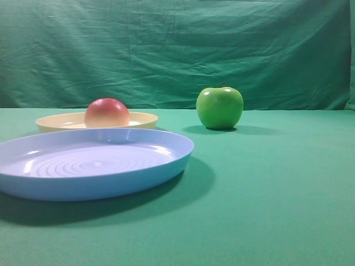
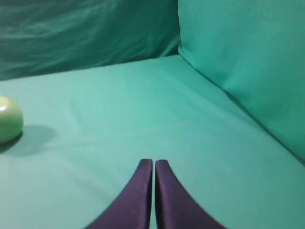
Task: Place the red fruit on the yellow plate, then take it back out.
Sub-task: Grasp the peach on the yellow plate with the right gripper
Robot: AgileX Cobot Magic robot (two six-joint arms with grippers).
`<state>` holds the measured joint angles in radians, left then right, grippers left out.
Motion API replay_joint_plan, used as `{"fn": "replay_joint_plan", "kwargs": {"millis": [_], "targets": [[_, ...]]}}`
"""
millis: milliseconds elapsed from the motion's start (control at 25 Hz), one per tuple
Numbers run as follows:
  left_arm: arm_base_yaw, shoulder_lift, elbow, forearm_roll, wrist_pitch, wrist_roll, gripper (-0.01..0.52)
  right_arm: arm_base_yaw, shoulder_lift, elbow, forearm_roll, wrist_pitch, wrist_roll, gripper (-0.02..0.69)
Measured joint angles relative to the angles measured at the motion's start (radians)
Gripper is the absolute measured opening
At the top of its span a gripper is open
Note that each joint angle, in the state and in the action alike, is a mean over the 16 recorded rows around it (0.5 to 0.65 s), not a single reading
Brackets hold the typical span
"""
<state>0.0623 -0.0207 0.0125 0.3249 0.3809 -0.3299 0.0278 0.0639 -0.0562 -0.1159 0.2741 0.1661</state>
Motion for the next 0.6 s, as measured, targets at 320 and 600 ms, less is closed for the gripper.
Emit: {"fn": "replay_joint_plan", "kwargs": {"millis": [320,600], "targets": [[0.000,0.000,0.000,0.000,0.000,0.000,0.000,0.122,0.253,-0.280,0.012,0.015,-0.003,0.000],[0.000,0.000,0.000,0.000,0.000,0.000,0.000,0.278,0.566,-0.582,0.014,0.165,-0.024,0.000]]}}
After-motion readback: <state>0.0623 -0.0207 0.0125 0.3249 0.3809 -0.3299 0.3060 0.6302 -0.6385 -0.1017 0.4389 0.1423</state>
